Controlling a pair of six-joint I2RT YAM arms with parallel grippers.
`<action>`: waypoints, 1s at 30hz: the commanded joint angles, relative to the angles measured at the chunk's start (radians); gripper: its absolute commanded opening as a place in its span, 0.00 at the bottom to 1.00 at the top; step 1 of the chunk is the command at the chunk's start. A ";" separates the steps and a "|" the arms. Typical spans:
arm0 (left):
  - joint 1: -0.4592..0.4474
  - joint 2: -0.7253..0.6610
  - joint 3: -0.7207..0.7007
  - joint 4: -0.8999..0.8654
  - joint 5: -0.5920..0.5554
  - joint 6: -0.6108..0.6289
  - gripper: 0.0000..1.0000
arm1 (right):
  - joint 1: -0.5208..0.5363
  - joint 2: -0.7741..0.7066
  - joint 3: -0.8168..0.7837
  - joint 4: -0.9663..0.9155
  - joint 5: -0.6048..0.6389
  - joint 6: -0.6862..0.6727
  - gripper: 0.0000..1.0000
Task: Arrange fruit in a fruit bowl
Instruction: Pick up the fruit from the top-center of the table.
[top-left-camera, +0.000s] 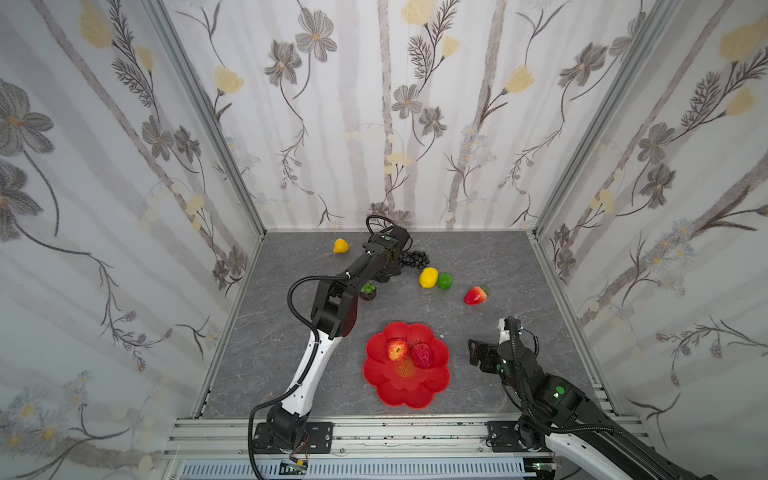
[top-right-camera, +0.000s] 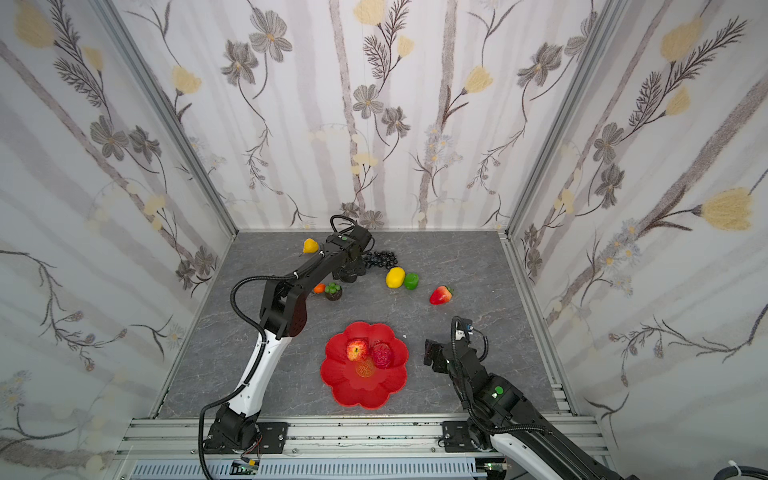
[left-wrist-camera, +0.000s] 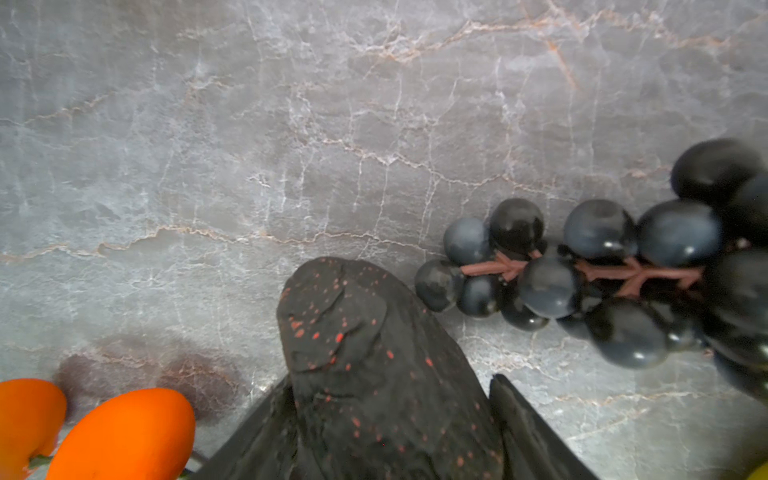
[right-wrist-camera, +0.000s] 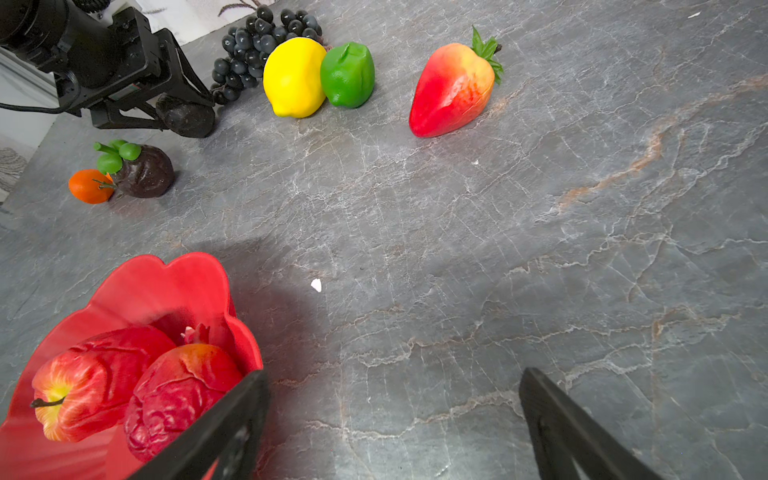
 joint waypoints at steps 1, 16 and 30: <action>0.000 -0.031 -0.028 0.018 0.004 0.006 0.66 | -0.001 0.002 0.012 0.019 0.007 0.014 0.94; -0.006 -0.203 -0.242 0.174 0.025 0.029 0.54 | -0.001 0.004 0.025 0.008 0.001 0.029 0.94; -0.179 -0.698 -0.838 0.758 0.203 0.425 0.49 | -0.001 -0.033 0.176 -0.054 -0.068 0.009 0.94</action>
